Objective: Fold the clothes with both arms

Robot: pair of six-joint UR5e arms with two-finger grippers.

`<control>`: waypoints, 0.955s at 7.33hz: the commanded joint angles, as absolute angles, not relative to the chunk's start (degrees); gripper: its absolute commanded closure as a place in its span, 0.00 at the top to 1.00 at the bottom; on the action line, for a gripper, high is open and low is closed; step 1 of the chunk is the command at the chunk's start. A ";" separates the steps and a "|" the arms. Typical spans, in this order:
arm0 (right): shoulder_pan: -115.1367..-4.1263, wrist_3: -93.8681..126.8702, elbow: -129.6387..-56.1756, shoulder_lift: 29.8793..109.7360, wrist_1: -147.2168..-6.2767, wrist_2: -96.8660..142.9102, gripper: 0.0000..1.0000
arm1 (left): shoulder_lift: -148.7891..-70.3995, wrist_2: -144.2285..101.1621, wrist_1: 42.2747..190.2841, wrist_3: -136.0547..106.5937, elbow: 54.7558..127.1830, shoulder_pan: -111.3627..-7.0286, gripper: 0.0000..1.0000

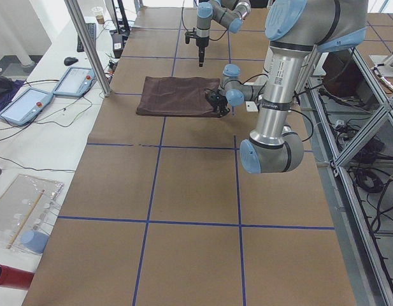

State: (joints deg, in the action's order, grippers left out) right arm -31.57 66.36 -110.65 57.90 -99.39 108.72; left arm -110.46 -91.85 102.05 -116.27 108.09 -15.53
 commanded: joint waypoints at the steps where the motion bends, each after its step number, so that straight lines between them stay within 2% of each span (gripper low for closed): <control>1: -31.55 66.36 -110.74 57.92 -99.49 108.72 1.00 | -110.65 -91.93 102.04 -116.19 108.02 -15.47 0.58; 4: -31.64 66.36 -110.83 57.83 -99.49 108.72 1.00 | -111.00 -92.02 102.04 -116.28 108.02 -15.38 0.55; 5: -31.64 66.36 -110.83 57.83 -99.58 108.72 1.00 | -111.09 -92.02 102.04 -116.28 108.02 -15.38 0.41; 6: -31.73 66.36 -110.83 57.83 -99.58 108.72 1.00 | -111.01 -91.93 102.04 -116.37 108.02 -15.38 0.13; 7: -31.73 66.36 -110.83 57.83 -99.58 108.72 1.00 | -111.01 -91.93 102.04 -116.37 108.02 -15.38 0.00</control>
